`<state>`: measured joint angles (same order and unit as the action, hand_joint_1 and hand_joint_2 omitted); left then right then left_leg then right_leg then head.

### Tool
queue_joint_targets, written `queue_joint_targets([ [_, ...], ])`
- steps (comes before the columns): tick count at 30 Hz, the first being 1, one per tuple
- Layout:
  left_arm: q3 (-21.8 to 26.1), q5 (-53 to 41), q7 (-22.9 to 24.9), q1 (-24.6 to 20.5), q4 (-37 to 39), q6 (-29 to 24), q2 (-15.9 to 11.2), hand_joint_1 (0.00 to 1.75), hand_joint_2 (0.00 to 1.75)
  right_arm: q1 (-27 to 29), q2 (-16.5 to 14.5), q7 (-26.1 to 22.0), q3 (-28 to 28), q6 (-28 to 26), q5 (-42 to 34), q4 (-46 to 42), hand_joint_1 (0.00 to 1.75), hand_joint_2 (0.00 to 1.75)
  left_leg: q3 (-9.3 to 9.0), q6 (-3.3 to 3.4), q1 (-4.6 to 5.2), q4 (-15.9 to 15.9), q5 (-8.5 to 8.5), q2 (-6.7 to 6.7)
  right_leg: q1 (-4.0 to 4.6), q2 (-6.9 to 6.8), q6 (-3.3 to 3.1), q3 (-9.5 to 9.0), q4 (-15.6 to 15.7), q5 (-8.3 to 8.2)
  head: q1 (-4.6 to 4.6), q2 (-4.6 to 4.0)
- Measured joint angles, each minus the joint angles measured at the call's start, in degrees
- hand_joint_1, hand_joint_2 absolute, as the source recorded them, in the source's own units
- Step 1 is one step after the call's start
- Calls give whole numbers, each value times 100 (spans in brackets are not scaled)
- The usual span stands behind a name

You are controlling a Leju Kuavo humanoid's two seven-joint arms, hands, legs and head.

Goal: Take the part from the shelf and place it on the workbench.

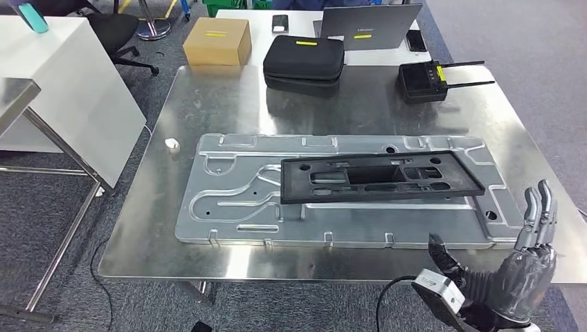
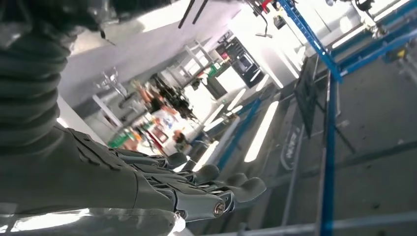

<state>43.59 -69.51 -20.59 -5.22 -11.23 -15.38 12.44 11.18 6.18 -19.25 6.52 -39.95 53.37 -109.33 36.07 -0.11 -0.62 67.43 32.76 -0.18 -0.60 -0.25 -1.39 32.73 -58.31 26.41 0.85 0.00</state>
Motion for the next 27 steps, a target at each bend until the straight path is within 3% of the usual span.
queue_joint_targets([
  [2, 2, 1, 0, 19, 0, -16, 0, 0, 0, 31, -171, -247, -26, -1, -489, -12, 0, 0, 293, -15, -2, 632, 238, 0, 18, 0, -14, 22, -23, 3, -2, 0],
  [3, 3, 1, 0, 32, 0, -25, 0, 0, 0, 50, -247, -378, -31, 0, -755, -17, 0, 0, 319, -13, -2, 691, 200, 0, 27, 3, -18, 29, -37, 7, -2, 0],
  [4, 4, 1, 0, 42, 0, -35, 0, 0, 0, 69, -312, -486, -33, 0, -972, -28, 0, 0, 232, -1, -2, 515, 54, 0, 34, 8, -22, 32, -49, 10, -2, 0],
  [6, 8, 2, 3, 50, 0, -68, -3, 0, 0, 95, -415, -632, -34, 1, -1263, -61, 0, 0, -147, 50, 7, -259, -315, 0, 48, 17, -16, 31, -74, 20, -1, 0],
  [8, 17, 5, 11, 49, 0, -107, -6, 0, 0, 122, -480, -720, -34, 0, -1477, -93, 0, 0, -395, 99, 29, -794, -497, -2, 68, 22, 19, 44, -103, 26, 2, 0],
  [12, 29, 8, 17, 67, 0, -129, -6, 0, 0, 186, -539, -840, -34, -2, -1788, -135, 0, 0, -419, 203, 22, -933, -590, 2, 69, 26, 139, 67, -138, 46, 7, 0],
  [14, 33, 7, 16, 62, 0, -130, -6, 0, 0, 201, -548, -888, -34, -3, -1884, -155, 0, 0, -402, 269, -8, -992, -657, 14, 46, 29, 205, 217, -511, 338, 16, 0],
  [16, 37, 7, 15, 65, 0, -130, -7, 0, 0, 218, -550, -916, -34, -3, -1942, -158, 0, 0, -349, 289, -7, -990, -689, 22, 5, 29, 271, 512, -1235, 759, 20, 0],
  [17, 42, 7, 15, 72, 0, -130, -7, 0, 0, 228, -551, -921, -34, -3, -1954, -157, 0, 0, -320, 284, -7, -981, -699, 26, -14, 28, 295, 621, -1526, 877, 20, 0],
  [18, 49, 7, 16, 79, 0, -130, -7, 0, 0, 239, -552, -925, -34, -3, -1960, -157, 0, 0, -295, 276, -7, -968, -709, 29, -31, 28, 313, 641, -1631, 887, 19, 0],
  [19, 58, 7, 16, 82, 0, -130, -6, 0, 0, 244, -553, -931, -34, -2, -1968, -157, 0, 0, -275, 267, -9, -953, -717, 30, -47, 27, 324, 542, -1507, 787, 20, 0],
  [21, 76, 6, 11, 81, 0, -130, -5, 0, 0, 245, -554, -951, -34, -2, -2019, -164, 0, 0, -255, 242, -13, -923, -729, 27, -70, 27, 320, 84, -731, 462, 19, 0],
  [23, 92, 6, 1, 77, 0, -130, -5, 0, 0, 252, -554, -987, -34, -2, -2104, -179, 0, 0, -243, 183, 0, -906, -745, 24, -46, 28, 280, -233, -121, 287, 17, 0],
  [25, 110, 5, -5, 74, 0, -130, -5, 0, 0, 269, -553, -1026, -34, -1, -2184, -193, 0, 0, -237, 106, 7, -920, -776, 22, -7, 33, 222, -247, -26, 256, 16, 0],
  [27, 125, 7, -6, 74, 0, -130, -5, 0, 0, 279, -555, -1052, -34, -1, -2234, -199, 0, 0, -219, 38, 1, -910, -771, 19, -22, 29, 133, -228, 16, 191, 15, 0],
])
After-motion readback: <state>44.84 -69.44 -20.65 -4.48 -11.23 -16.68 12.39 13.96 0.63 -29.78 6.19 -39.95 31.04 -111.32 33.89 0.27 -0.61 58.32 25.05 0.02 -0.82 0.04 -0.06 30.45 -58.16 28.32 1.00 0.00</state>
